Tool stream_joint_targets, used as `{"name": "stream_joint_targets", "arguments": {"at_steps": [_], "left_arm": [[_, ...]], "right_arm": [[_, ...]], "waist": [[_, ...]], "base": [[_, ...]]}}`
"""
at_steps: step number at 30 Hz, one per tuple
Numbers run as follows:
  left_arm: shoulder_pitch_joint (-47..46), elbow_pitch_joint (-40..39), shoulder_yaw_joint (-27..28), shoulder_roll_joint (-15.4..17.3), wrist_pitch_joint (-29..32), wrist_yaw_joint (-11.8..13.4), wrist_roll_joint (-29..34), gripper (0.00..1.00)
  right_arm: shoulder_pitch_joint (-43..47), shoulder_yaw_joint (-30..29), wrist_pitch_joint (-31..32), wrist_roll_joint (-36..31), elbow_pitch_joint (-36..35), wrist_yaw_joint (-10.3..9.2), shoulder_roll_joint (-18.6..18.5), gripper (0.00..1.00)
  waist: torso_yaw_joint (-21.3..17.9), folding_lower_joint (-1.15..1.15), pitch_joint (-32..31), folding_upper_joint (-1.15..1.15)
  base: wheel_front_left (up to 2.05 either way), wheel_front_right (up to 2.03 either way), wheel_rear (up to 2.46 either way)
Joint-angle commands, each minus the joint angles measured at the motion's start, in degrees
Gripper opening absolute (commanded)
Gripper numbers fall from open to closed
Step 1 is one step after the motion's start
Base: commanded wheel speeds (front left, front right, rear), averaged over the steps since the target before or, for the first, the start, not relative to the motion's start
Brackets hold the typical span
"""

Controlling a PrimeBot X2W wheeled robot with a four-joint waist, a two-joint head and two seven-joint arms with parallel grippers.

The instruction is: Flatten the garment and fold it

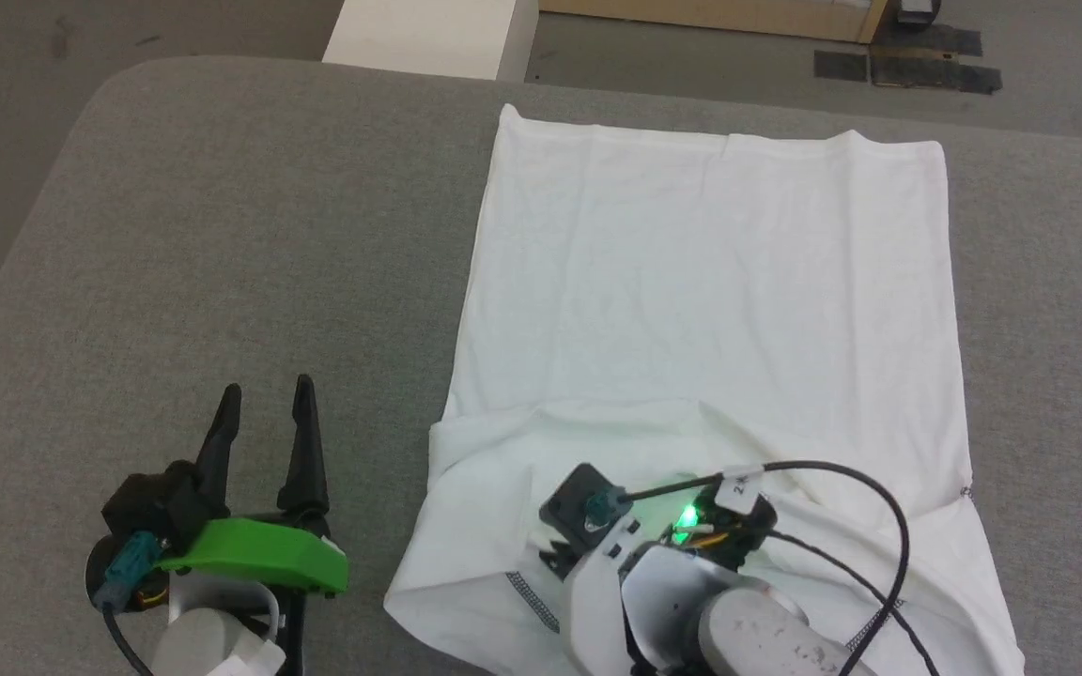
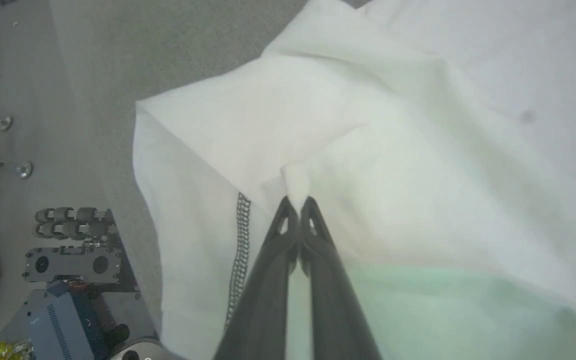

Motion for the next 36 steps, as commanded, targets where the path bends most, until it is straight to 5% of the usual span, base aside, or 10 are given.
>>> {"name": "stream_joint_targets", "arguments": {"at_steps": [1, 2, 4, 11, 23, 28, 36], "left_arm": [[-1.0, 0.2, -0.1, -0.3, -0.3, -0.2, 0.0, 1.0], [-1.1, 0.3, -0.2, -0.3, -0.3, -0.2, 0.1, 1.0], [-1.3, 0.5, -0.4, -0.3, -0.3, -0.2, 0.4, 1.0], [-1.4, 1.1, -0.8, 0.1, -0.3, -0.3, 1.5, 1.0], [-4.7, 0.0, -1.2, 3.8, 1.1, -0.3, 2.5, 1.0], [-13.2, 0.1, -1.7, 8.2, 4.4, -0.7, 2.8, 1.0], [-28.5, 3.1, -4.8, 17.7, 14.9, -1.4, 0.5, 1.0]], "right_arm": [[-1.1, 0.7, 0.5, 1.3, 1.7, -0.09, 0.2, 0.0], [-1.3, 1.1, 0.7, 2.0, 2.6, -0.09, 0.2, 0.0], [-1.7, 1.9, 0.5, 4.2, 3.4, -0.09, 0.2, 1.0], [-1.8, -3.5, -8.9, 9.7, -3.4, -0.09, 0.3, 1.0], [4.5, -29.4, -26.0, 4.1, -19.5, -0.09, 0.4, 1.0], [6.4, -37.2, -30.8, 1.0, -18.5, -0.09, 0.4, 1.0], [5.8, -39.4, -34.4, 2.3, -16.4, -0.09, 0.4, 1.0]], "waist": [[0.3, 0.0, 0.4, 0.0], [0.3, 0.0, 0.5, 0.0], [0.0, 0.0, 0.5, 0.0], [-2.3, 0.0, -0.5, 0.0], [-10.1, 0.0, 2.1, 0.0], [-13.7, 0.0, 6.7, 0.0], [-18.8, 0.0, 14.6, 0.0]], "base": [[0.0, 0.0, 0.0], [0.0, 0.0, 0.0], [0.0, 0.0, 0.0], [0.0, 0.0, 0.0], [0.0, 0.0, 0.0], [0.0, 0.0, 0.0], [0.0, 0.0, 0.0]]}}
